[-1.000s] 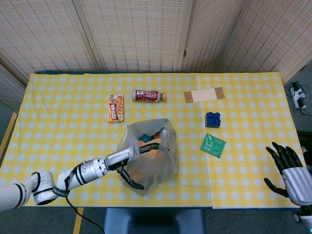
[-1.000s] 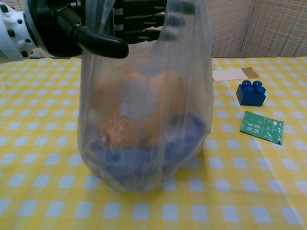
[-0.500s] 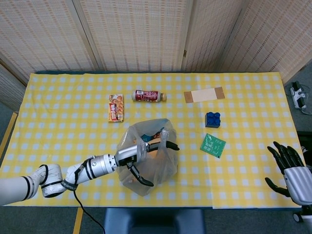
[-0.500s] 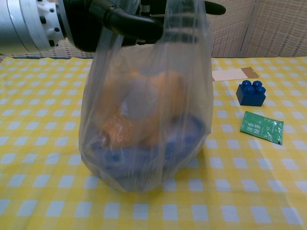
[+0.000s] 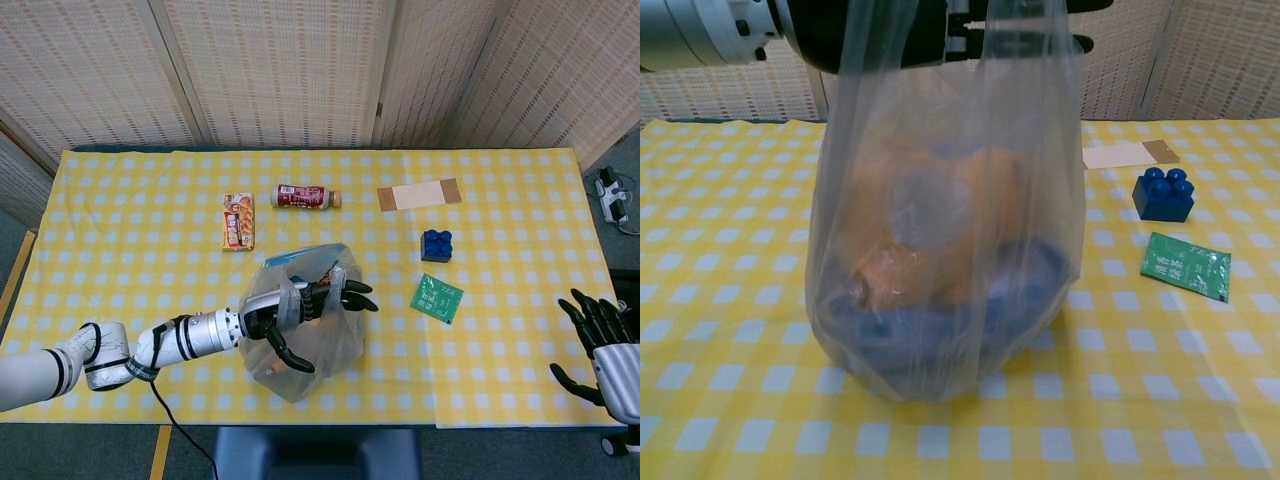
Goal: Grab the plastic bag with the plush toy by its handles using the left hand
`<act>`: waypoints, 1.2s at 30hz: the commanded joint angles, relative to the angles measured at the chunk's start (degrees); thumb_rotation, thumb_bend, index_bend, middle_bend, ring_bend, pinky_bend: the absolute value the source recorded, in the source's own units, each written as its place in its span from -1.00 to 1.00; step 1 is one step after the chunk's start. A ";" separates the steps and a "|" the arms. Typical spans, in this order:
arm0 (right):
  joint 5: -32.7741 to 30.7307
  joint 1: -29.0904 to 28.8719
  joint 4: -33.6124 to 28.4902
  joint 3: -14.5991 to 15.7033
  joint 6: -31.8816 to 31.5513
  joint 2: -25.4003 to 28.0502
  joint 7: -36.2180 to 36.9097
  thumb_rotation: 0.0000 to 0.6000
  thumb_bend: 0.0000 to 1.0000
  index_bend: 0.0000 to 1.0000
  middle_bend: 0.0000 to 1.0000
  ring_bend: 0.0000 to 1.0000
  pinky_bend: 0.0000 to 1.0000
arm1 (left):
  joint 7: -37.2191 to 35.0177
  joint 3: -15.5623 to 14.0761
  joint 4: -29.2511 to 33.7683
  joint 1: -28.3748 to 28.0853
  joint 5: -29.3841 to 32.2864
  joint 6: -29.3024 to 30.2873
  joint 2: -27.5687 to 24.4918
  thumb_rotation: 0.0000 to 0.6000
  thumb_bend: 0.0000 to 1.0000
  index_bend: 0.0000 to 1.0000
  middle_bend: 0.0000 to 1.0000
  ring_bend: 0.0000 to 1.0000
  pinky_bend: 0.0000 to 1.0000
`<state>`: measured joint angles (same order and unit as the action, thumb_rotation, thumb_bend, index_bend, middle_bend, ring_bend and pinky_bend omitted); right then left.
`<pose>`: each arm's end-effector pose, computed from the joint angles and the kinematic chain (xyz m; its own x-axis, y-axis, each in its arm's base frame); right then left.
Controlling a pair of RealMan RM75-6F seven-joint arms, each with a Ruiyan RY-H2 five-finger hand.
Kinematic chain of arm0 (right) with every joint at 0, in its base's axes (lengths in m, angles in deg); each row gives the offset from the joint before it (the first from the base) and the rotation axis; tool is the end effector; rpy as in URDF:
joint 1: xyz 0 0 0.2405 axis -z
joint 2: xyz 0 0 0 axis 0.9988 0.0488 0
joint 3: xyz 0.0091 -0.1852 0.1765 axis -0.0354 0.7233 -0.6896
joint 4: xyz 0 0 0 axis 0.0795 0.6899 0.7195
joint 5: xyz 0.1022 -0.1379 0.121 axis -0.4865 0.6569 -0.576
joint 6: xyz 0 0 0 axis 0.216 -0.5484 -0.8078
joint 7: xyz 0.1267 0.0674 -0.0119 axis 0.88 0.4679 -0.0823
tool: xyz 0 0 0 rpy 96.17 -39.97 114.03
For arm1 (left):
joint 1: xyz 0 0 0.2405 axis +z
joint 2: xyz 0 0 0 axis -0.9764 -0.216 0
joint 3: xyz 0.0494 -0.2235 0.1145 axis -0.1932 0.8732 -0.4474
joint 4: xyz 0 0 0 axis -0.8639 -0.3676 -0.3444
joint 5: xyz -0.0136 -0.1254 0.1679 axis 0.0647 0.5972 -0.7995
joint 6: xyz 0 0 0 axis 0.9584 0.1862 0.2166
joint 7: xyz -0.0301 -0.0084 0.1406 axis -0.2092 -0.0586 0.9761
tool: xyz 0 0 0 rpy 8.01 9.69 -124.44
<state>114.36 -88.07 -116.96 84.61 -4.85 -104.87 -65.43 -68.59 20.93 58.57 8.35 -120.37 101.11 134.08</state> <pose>-0.3168 -0.1442 0.1886 0.3615 -0.0178 0.9322 -0.9287 -0.0953 0.3583 0.0039 0.3247 0.0597 -0.2692 0.9623 -0.0379 0.4554 0.1618 0.8755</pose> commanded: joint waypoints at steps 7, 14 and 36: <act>0.70 0.55 0.45 0.20 -1.06 0.31 1.09 1.00 -0.39 -1.00 -1.00 -1.00 -1.00 | -2.97 -0.96 2.17 -2.68 -0.95 1.17 -0.88 1.00 -0.81 -0.70 -0.57 -0.81 -0.62; 0.98 0.59 0.42 0.28 -1.12 0.33 1.01 1.00 -0.39 -1.00 -1.00 -1.00 -1.00 | 2.30 0.23 7.07 -1.25 4.91 -0.25 -2.06 1.00 -0.78 -0.40 -0.08 -0.34 0.29; 2.47 -0.11 -0.47 0.97 0.09 0.45 -0.18 1.00 -0.40 -1.00 -1.00 -1.00 -1.00 | 35.98 7.86 27.76 8.70 27.99 -7.79 -7.74 1.00 0.50 0.59 1.00 0.69 1.00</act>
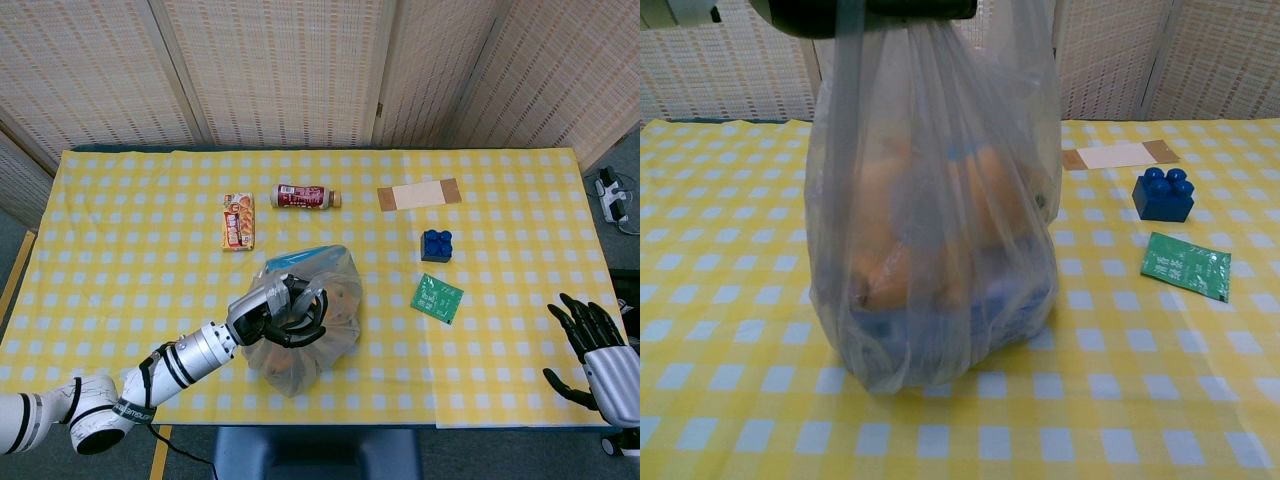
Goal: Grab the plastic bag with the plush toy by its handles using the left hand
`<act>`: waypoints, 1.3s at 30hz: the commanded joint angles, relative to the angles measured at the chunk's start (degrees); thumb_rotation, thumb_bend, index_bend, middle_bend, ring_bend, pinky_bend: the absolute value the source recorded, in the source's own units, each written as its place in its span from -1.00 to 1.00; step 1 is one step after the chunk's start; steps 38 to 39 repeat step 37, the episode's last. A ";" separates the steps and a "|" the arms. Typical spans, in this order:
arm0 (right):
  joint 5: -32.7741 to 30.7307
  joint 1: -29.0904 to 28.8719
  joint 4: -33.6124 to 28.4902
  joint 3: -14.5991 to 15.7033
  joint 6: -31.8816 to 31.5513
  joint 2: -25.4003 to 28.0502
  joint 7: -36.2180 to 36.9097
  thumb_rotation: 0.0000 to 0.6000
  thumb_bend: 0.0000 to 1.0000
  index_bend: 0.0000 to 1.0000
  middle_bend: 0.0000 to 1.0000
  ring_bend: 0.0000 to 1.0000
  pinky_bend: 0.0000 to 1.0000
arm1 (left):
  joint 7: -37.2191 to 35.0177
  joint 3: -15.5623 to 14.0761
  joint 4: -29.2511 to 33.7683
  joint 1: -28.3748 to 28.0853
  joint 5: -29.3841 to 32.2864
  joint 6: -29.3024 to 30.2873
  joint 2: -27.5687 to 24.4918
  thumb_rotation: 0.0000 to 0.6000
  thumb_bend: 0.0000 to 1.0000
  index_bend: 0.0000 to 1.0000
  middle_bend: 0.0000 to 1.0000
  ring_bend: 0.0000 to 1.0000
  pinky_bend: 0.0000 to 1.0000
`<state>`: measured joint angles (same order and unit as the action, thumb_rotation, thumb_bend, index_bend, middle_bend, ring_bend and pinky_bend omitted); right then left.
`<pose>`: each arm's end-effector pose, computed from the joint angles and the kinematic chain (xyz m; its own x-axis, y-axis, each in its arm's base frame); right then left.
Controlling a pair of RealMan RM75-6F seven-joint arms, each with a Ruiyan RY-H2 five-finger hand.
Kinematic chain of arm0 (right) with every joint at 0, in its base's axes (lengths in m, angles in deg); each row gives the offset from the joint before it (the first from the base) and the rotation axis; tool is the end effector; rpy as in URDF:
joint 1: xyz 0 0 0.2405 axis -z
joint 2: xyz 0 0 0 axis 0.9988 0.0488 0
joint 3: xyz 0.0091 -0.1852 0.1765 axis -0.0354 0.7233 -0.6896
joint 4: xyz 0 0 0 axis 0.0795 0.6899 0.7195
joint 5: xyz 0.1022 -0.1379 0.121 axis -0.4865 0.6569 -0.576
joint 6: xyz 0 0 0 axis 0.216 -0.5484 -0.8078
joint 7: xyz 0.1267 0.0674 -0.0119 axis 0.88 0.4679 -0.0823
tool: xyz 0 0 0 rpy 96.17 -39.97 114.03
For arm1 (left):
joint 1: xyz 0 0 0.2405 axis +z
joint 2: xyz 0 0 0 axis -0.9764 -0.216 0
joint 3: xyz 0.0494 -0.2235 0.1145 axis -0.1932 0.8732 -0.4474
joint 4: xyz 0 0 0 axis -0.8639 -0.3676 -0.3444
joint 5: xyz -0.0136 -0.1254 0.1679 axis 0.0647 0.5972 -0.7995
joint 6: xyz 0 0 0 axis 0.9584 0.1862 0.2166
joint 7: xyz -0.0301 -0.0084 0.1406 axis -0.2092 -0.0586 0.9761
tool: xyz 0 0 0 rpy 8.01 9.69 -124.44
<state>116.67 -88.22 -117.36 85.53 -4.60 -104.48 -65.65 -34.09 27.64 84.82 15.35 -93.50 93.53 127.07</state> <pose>-0.3121 -0.1409 0.1846 0.3657 -0.0437 0.9297 -0.9244 -0.1333 0.3573 0.0093 0.2925 0.0822 -0.5196 0.8381 0.1662 0.4534 0.1056 0.8850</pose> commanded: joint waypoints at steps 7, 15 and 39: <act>1.33 0.22 -0.12 0.46 -0.84 0.01 -0.32 1.00 -0.39 -1.00 -1.00 -1.00 -1.00 | 2.39 3.18 2.63 4.14 2.12 -0.87 -1.52 1.00 0.53 0.59 1.00 0.69 1.00; 2.52 -0.10 -0.38 0.87 -0.64 -0.27 -1.19 1.00 -0.39 -1.00 -1.00 -1.00 -1.00 | 3.01 7.17 6.25 6.69 3.14 -0.90 -6.85 1.00 0.56 0.60 1.00 0.69 1.00; 0.58 -0.40 -0.43 0.23 0.05 -0.26 -0.95 1.00 -0.39 -1.00 -1.00 -1.00 -1.00 | -0.84 28.60 7.66 3.76 19.33 -15.79 -25.42 1.00 0.56 0.60 1.00 0.69 1.00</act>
